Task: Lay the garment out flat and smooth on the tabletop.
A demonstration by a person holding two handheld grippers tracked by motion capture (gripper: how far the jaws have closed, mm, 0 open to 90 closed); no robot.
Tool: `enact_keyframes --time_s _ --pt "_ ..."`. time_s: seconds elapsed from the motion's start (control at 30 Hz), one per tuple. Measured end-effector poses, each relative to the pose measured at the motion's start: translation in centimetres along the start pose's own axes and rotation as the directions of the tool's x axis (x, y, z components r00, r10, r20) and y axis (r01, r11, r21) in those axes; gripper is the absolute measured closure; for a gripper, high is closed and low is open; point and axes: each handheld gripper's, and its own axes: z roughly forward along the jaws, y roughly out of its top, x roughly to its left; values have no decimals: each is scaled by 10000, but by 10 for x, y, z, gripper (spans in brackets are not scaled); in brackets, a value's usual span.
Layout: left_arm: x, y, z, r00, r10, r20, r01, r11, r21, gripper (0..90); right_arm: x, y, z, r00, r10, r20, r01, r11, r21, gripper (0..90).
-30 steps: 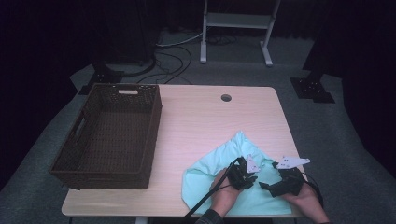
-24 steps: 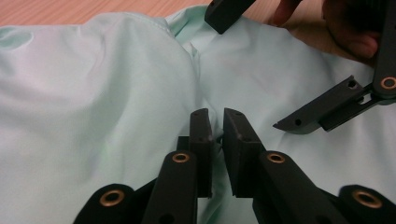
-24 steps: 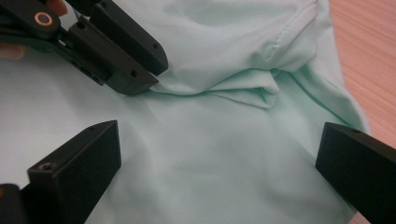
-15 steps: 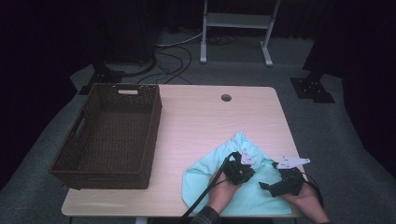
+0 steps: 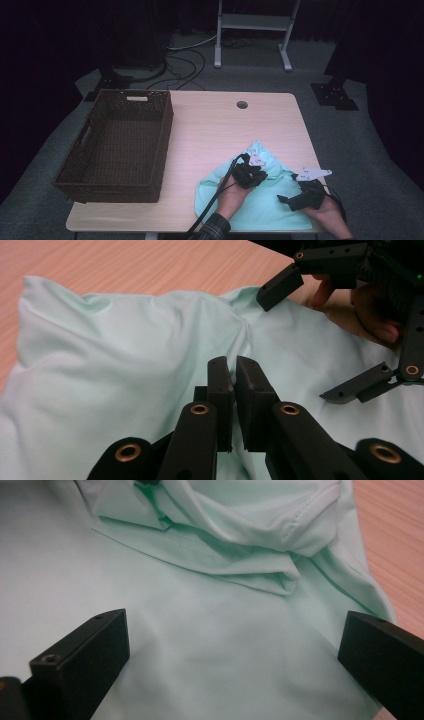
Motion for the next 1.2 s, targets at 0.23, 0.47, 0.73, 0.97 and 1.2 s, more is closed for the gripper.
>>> enact_keyframes --time_s 0.23,0.47,0.73,0.97,1.2 --pt "15 0 -8 9995 -247 -186 245 9996 -108 858 0 0 0 10000 -17 5 17 10000 8 0" --pt "30 1 -16 9986 -321 -416 312 9993 -215 858 0 0 0 10000 -14 11 14 10000 9 0" --pt "43 -1 -20 9973 -401 -614 384 9989 -282 857 0 0 0 10000 -14 4 14 10000 -1 0" --pt "52 -4 -22 9957 -486 -794 463 9984 -311 857 0 0 0 10000 6 -2 -6 10000 2 0" --pt "64 -4 -28 9938 -421 -1033 399 9989 -230 858 0 0 0 10000 2 -12 -2 10000 -28 0"
